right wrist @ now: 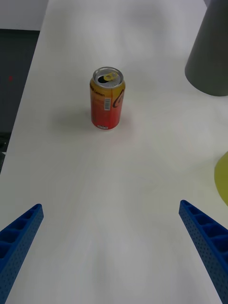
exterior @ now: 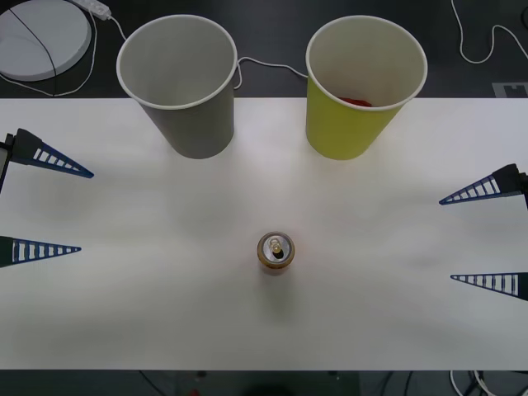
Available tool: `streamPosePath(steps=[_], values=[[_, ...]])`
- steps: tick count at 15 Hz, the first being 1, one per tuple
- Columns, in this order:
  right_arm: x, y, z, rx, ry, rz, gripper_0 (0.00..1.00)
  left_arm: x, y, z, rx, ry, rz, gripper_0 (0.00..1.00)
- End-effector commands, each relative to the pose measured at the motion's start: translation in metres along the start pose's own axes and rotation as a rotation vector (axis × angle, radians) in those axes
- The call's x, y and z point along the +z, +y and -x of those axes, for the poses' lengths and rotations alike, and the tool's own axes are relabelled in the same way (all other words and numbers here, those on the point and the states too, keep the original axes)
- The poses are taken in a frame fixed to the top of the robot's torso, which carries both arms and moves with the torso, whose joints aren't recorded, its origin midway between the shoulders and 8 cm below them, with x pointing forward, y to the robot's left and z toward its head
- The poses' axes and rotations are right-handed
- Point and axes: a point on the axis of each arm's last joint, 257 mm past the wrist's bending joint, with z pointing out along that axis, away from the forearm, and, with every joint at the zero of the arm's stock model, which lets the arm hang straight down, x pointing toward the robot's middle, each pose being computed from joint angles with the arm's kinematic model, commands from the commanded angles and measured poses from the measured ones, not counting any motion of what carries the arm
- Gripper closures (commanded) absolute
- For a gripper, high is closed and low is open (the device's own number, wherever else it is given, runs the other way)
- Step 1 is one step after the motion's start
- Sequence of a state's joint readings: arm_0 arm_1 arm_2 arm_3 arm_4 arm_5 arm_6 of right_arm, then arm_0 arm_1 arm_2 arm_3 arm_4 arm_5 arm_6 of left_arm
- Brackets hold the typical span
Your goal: Put the can into the green bin and the plastic bottle into the gray bin
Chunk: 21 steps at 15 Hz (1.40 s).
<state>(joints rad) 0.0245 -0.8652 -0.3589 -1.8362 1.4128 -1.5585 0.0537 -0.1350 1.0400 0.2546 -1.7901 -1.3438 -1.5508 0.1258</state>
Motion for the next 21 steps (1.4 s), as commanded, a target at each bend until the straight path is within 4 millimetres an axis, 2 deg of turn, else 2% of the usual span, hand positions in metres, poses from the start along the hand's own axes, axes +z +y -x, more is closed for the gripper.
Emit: streamPosePath(steps=[1, 3, 4, 10, 13, 18, 21], values=[[0.000, 0.000, 0.000, 0.000, 0.000, 0.000, 0.00, 0.000, 0.000, 0.000, 0.000, 0.000, 0.000, 0.00], [0.000, 0.000, 0.000, 0.000, 0.000, 0.000, 0.00, 0.000, 0.000, 0.000, 0.000, 0.000, 0.000, 0.00], [0.003, 0.007, -0.003, 0.019, -0.006, 0.013, 0.00, 0.000, 0.000, 0.000, 0.000, 0.000, 0.000, 0.00], [0.006, 0.003, -0.003, 0.006, -0.015, -0.007, 0.00, 0.000, 0.000, 0.000, 0.000, 0.000, 0.000, 0.00], [0.018, 0.006, -0.005, 0.013, -0.061, -0.023, 0.00, 0.000, 0.000, 0.000, 0.000, 0.000, 0.000, 0.00], [0.058, 0.011, -0.012, 0.000, -0.201, -0.092, 0.00, 0.000, 0.000, 0.000, 0.000, 0.000, 0.000, 0.00], [0.071, 0.013, -0.019, 0.002, -0.240, -0.132, 0.00, 0.000, 0.000, 0.000, 0.000, 0.000, 0.000, 0.00]])
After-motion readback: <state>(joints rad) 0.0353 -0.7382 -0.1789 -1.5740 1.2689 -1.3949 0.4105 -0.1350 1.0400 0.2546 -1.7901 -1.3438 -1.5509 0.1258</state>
